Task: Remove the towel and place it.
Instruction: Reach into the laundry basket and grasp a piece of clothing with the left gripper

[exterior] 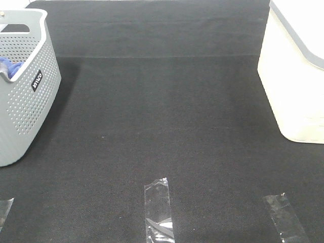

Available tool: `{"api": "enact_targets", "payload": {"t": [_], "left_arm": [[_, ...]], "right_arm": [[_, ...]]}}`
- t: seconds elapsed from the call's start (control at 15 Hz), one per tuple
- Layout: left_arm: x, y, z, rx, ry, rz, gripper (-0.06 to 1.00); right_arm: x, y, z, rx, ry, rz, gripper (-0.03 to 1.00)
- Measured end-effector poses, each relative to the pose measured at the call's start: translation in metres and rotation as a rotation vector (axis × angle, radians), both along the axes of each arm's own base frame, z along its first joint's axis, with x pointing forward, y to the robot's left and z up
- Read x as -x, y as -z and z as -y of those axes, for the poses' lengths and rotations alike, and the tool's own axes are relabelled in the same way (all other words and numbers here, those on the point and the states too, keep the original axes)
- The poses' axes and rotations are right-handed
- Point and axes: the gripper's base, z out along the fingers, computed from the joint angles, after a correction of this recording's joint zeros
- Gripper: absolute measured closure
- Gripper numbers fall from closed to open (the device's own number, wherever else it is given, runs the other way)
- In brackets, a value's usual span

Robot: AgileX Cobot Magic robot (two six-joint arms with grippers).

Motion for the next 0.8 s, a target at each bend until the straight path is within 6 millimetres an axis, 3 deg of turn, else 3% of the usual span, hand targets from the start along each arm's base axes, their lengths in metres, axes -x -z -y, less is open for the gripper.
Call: {"api": "enact_targets", "payload": {"t": [0.8], "left_arm": [[0.0,-0.0018,-0.0009,0.004,-0.013,0.012,0.16]], "right_arm": [[0.0,0.0,0.0,0.0,0.0,0.0,0.4]]}}
